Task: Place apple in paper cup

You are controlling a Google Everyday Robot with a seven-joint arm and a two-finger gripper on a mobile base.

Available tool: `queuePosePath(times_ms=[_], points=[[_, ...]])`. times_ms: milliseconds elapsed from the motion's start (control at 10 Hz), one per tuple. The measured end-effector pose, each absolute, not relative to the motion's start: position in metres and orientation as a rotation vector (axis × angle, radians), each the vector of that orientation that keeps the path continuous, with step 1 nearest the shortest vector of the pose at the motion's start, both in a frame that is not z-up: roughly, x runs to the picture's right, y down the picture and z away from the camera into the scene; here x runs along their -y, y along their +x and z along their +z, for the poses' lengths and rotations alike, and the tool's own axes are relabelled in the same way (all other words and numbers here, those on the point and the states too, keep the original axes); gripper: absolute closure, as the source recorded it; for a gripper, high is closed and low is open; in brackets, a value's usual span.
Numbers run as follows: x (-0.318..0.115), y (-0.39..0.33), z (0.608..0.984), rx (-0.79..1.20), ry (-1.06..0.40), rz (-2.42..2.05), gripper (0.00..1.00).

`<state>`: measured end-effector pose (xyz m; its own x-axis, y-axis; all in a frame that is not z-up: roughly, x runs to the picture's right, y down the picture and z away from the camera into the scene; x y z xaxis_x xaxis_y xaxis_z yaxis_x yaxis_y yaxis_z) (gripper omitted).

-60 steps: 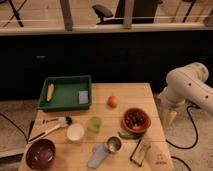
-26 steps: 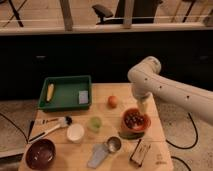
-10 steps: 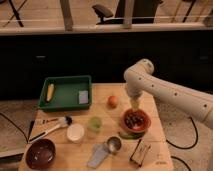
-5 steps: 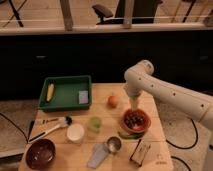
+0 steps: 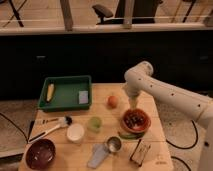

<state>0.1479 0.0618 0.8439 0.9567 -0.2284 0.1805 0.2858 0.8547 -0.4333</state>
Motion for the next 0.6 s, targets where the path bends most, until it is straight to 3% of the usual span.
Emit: queuePosePath(times_ms=[600], points=[[-0.065,0.140,0.860,0.174,-0.474,-0.289,0.20]])
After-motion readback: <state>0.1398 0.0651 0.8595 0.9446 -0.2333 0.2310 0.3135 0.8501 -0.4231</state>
